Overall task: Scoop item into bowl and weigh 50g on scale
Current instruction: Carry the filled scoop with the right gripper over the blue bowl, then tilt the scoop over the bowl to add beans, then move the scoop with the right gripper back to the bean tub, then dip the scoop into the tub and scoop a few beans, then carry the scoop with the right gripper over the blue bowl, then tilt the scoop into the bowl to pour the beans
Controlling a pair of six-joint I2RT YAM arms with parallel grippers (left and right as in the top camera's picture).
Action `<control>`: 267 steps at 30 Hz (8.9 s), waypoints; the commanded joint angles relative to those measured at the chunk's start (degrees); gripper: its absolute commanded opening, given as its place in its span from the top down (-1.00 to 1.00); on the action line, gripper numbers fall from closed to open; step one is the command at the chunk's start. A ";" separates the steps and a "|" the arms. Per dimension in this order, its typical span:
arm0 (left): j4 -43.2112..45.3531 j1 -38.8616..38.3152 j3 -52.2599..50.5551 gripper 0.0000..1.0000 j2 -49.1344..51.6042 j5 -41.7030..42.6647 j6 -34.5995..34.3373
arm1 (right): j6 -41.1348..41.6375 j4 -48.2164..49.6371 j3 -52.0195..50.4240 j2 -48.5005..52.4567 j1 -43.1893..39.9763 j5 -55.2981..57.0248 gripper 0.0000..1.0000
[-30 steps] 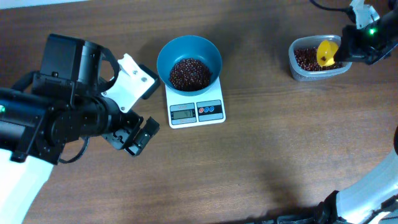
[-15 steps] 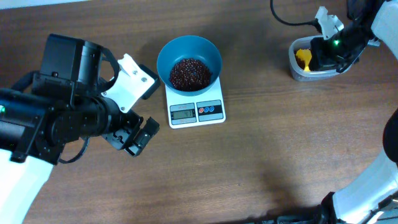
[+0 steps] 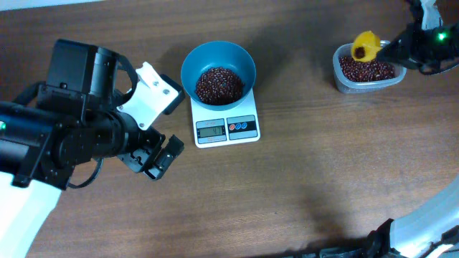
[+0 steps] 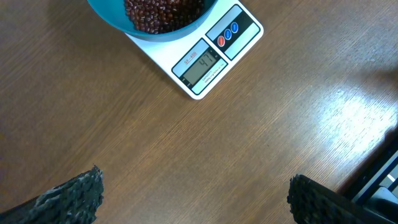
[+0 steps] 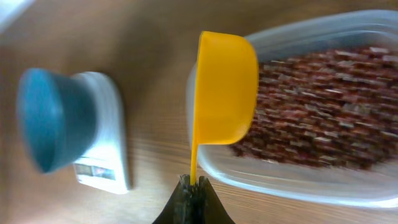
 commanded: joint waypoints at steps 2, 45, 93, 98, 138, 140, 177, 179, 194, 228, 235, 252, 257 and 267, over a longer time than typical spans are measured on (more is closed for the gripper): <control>0.09 0.20 0.76 -0.97 -0.28 0.63 -0.74 | 0.04 -0.44 1.42 -0.35 2.69 -16.72 0.92; 0.07 0.20 0.76 -0.97 -0.28 0.61 -0.74 | 2.38 6.27 9.64 -6.91 51.89 30.56 0.92; 0.07 0.20 0.76 -0.98 -0.28 0.63 -0.74 | 2.40 7.65 10.19 -6.62 53.33 34.69 0.92; 0.09 0.20 0.76 -0.97 -0.28 0.61 -0.74 | 5.97 7.78 10.19 -6.64 52.92 27.28 0.92; 0.07 0.20 0.76 -0.98 -0.28 0.61 -0.74 | 9.44 -5.73 10.19 -6.64 6.01 13.16 0.92; 0.09 0.20 0.76 -0.97 -0.28 0.61 -0.74 | 9.44 -7.19 10.19 -6.64 6.01 17.46 0.92; 0.07 0.20 0.76 -0.97 -0.28 0.63 -0.74 | 7.39 2.82 14.40 -6.71 24.17 30.18 0.92; 0.09 0.20 0.76 -0.97 -0.28 0.63 -0.74 | 5.79 7.37 14.53 -6.71 25.00 17.99 0.92; 0.09 0.20 0.76 -0.97 -0.28 0.61 -0.74 | -1.25 8.57 13.49 1.42 46.90 24.50 0.92; 0.07 0.20 0.76 -0.97 -0.28 0.61 -0.74 | -7.32 4.96 13.16 11.52 56.74 42.40 0.92; 0.09 0.20 0.76 -0.97 -0.28 0.61 -0.74 | -7.30 4.39 13.16 11.52 56.76 35.60 0.92; 0.07 0.20 0.76 -0.97 -0.28 0.63 -0.74 | -6.62 2.54 13.31 10.34 56.63 33.05 0.92; 0.09 0.20 0.76 -0.98 -0.28 0.63 -0.74 | -5.66 -1.16 13.31 10.21 55.78 26.69 0.92; 0.07 0.20 0.76 -0.97 -0.28 0.61 -0.74 | 0.48 -1.40 18.93 10.14 48.11 23.65 0.92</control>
